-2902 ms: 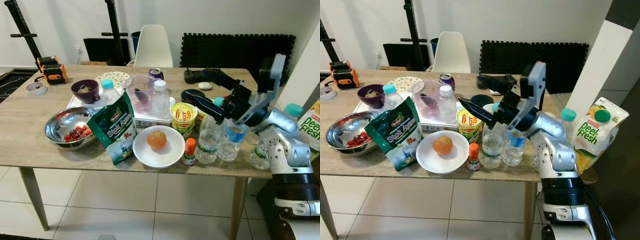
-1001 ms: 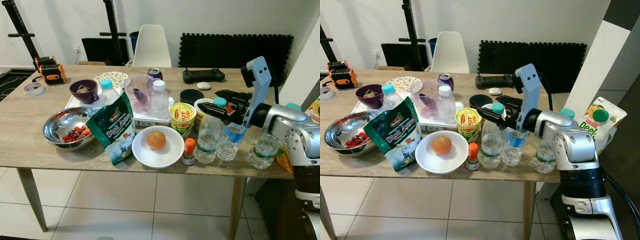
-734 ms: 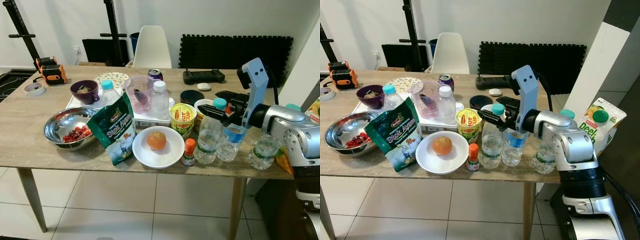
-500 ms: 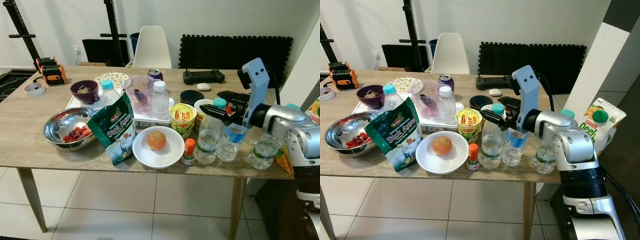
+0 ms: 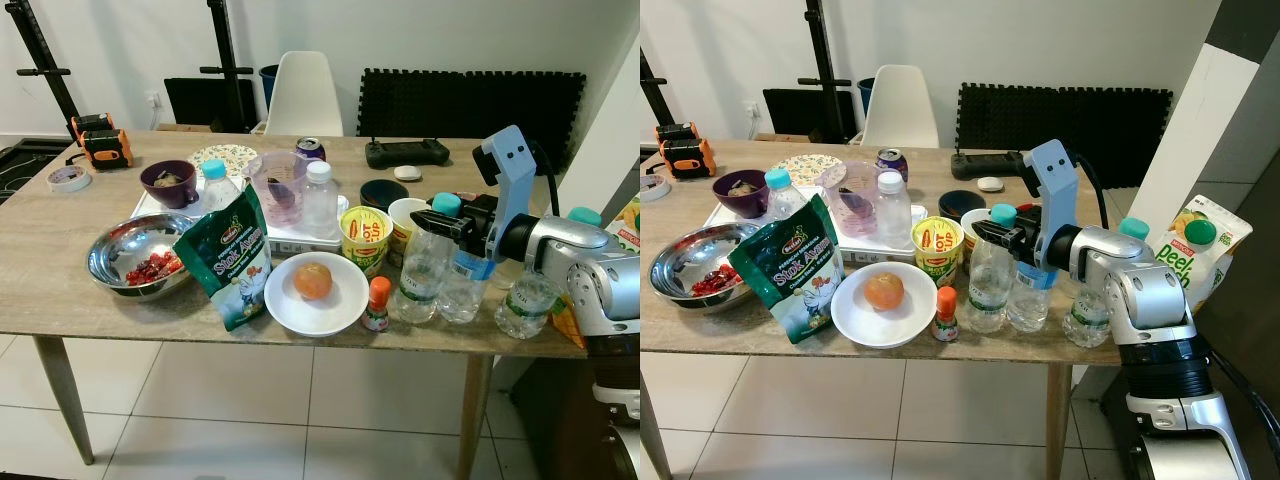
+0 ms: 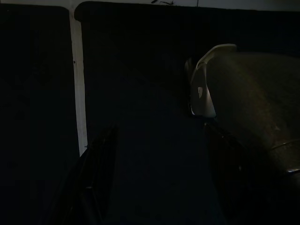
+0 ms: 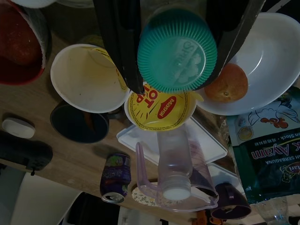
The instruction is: Restocking fridge
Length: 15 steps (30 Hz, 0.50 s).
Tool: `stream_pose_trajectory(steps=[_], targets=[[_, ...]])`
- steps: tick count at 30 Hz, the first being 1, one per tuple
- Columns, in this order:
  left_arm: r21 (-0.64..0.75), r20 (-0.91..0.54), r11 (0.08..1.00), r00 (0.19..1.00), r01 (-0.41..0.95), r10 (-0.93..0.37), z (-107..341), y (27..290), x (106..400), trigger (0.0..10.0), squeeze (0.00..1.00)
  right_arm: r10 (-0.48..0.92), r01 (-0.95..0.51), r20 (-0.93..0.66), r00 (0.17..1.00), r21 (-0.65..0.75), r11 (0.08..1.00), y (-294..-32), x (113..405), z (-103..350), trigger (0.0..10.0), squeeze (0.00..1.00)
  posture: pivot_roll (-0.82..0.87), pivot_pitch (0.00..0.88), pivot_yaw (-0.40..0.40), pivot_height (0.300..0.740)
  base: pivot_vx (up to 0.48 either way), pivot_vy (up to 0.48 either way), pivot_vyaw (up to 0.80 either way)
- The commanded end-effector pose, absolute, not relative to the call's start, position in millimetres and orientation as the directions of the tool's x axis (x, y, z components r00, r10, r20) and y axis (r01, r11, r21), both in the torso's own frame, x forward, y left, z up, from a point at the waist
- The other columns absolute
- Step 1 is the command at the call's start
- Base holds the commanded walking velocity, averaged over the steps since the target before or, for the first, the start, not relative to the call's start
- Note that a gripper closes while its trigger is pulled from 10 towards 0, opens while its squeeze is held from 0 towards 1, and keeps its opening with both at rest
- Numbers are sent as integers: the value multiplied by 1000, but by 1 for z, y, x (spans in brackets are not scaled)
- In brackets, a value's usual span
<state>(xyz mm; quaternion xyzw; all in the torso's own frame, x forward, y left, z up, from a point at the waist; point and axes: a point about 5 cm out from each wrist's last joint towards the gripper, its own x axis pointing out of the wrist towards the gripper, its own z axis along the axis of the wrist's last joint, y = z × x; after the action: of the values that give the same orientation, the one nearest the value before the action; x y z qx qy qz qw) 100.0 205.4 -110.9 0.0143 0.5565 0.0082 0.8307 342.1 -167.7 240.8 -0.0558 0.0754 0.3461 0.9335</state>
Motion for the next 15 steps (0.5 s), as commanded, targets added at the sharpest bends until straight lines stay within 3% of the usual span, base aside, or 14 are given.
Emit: stream_pose_trajectory(steps=[1, 4, 5, 6, 15], targets=[[21, -936, 1000, 352, 5, 18, -113, 202, 93, 10000, 0, 658, -673, -161, 735, -58, 738, -165, 341, 244, 0, 0, -62, 0, -26, 740, 0, 0, 0], [22, -935, 1000, 353, 5, 19, -113, 202, 93, 10000, 0, 688, -696, -113, 717, -57, 716, -163, 338, 252, 0, 0, -63, 0, -27, 740, 0, 0, 0], [22, -935, 1000, 353, 5, 19, -113, 202, 93, 10000, 0, 705, -710, -85, 705, -68, 701, -162, 336, 257, 1529, 0, -63, 0, -27, 740, 0, 0, 0], [21, -936, 1000, 353, 3, 19, -113, 202, 93, 10000, 0, 741, -742, -51, 670, -55, 668, -160, 332, 264, 10000, 0, -63, 0, -27, 740, 0, 0, 0], [-3, -938, 1000, 347, 0, -3, -114, 200, 92, 10000, 0, 830, -823, -20, 558, -141, 550, -162, 312, 278, 10000, 0, -60, 0, -26, 740, 0, 0, 0]])
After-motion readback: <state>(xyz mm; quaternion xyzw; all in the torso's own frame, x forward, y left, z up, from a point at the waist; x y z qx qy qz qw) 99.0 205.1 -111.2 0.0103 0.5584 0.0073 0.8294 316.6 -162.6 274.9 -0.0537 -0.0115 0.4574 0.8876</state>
